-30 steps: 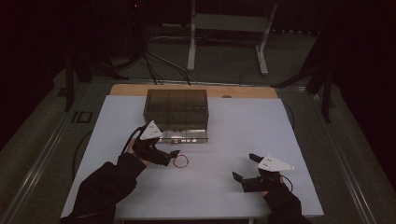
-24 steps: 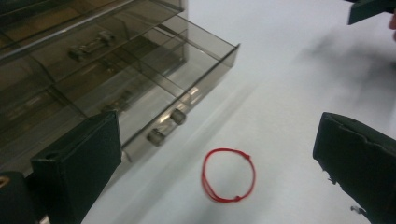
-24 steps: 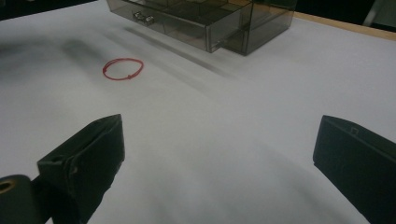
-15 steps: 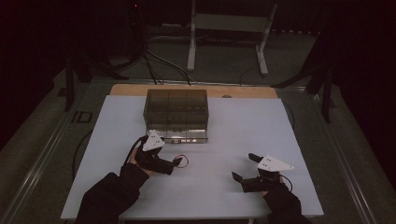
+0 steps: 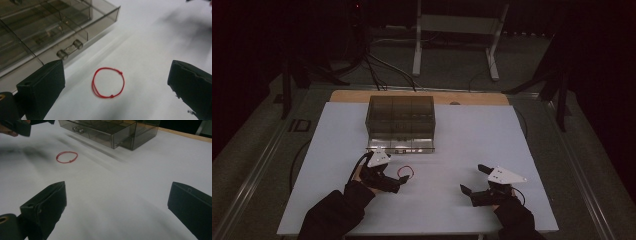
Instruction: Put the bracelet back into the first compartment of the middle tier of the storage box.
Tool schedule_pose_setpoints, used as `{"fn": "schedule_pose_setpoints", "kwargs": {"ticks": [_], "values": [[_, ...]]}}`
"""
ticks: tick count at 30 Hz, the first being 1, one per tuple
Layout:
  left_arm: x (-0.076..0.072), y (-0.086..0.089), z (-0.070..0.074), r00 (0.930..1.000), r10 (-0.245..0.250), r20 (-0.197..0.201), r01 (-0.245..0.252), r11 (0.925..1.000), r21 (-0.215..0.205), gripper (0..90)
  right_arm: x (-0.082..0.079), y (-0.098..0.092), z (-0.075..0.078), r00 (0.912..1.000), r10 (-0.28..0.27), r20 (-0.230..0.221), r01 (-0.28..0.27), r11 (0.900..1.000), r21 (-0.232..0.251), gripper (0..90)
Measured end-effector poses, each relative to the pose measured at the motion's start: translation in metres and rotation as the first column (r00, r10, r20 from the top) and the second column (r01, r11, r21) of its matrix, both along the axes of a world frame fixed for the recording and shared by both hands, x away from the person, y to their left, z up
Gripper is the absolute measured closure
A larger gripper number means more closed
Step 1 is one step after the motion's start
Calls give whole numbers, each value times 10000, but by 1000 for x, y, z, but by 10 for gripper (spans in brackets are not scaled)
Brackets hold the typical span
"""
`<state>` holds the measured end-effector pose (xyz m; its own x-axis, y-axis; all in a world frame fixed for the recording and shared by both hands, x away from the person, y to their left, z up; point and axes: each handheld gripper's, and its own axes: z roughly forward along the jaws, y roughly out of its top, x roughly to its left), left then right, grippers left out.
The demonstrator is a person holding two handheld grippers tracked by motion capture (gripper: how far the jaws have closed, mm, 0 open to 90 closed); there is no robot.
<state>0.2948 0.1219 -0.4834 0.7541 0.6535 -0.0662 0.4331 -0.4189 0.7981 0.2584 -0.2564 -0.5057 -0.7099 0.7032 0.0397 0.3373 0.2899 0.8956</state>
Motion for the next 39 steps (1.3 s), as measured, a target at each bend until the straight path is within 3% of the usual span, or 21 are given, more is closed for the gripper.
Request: {"fn": "schedule_pose_setpoints", "kwargs": {"ticks": [12,15,18,20,24,31,39], "values": [[0,-4,-9,9997,59,235,-75,9977,681,32,0,0,0,10000,30,4,-30,10000,0,24],[1,-1,-11,9994,161,297,-181,9974,691,164,0,0,0,10000,36,7,-36,10000,-9,24],[3,0,-13,9994,96,329,-125,9959,896,177,0,0,0,10000,43,10,-44,10000,15,24],[3,-1,-15,9987,198,467,-239,9958,888,301,0,0,0,10000,57,20,-57,10000,4,24],[8,-2,-18,9990,230,382,-269,9941,1055,358,-1,0,1,9999,89,59,-89,10000,-11,24],[14,-4,-22,10000,24,-76,-16,9943,1062,621,0,0,1,9999,94,60,-94,10000,-19,24],[20,-8,-30,9989,-15,-462,80,9901,1403,722,1,1,0,9999,142,72,-141,9999,-67,24]]}}
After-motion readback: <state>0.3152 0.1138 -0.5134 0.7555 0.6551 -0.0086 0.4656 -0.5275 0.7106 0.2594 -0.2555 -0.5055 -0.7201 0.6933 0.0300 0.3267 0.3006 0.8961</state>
